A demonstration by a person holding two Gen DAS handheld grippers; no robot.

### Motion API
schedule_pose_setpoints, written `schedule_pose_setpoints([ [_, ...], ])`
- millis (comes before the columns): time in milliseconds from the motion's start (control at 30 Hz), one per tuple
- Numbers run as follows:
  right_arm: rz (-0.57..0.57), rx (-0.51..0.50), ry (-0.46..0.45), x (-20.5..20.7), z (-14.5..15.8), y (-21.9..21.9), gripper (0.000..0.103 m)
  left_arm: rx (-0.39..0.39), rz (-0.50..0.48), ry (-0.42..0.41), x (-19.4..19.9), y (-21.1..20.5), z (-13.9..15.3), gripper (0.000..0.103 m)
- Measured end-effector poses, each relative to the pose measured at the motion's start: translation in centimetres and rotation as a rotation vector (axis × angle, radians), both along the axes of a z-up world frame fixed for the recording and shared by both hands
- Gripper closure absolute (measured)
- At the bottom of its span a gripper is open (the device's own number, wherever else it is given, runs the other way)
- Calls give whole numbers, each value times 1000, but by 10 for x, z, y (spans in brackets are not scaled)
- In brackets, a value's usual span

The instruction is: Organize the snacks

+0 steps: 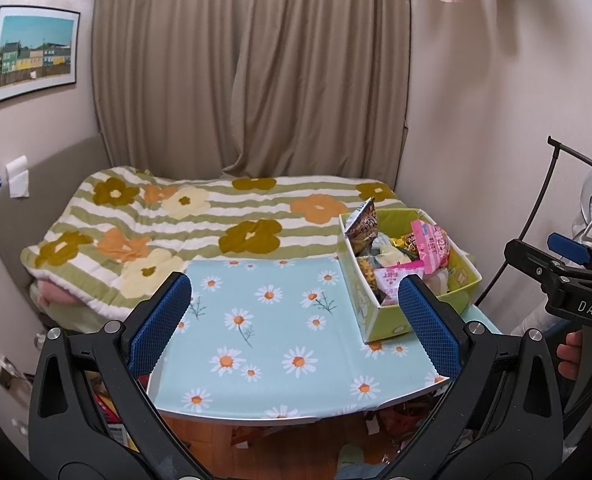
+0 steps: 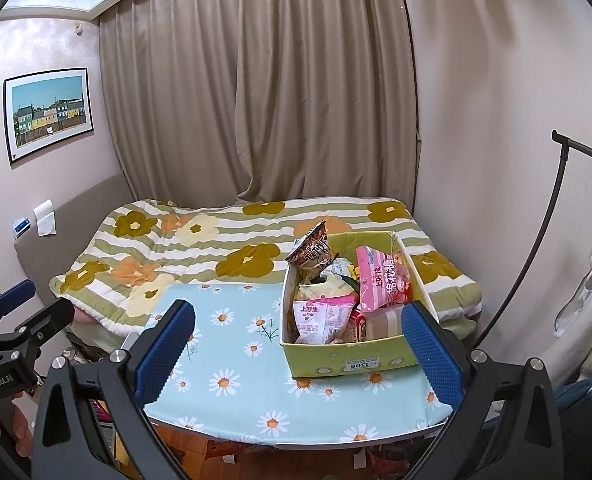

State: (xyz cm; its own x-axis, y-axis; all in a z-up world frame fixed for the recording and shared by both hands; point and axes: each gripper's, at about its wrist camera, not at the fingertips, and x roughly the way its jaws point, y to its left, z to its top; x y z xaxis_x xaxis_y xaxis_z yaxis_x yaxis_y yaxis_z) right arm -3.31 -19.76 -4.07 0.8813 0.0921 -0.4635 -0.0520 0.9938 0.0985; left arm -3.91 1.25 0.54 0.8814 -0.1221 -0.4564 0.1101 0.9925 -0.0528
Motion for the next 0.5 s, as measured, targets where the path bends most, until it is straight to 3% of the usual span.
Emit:
schedule_pose_setpoints([
  [500, -3, -3, 5, -1, 0, 1, 0, 33, 12, -38, -6, 4, 1, 0],
])
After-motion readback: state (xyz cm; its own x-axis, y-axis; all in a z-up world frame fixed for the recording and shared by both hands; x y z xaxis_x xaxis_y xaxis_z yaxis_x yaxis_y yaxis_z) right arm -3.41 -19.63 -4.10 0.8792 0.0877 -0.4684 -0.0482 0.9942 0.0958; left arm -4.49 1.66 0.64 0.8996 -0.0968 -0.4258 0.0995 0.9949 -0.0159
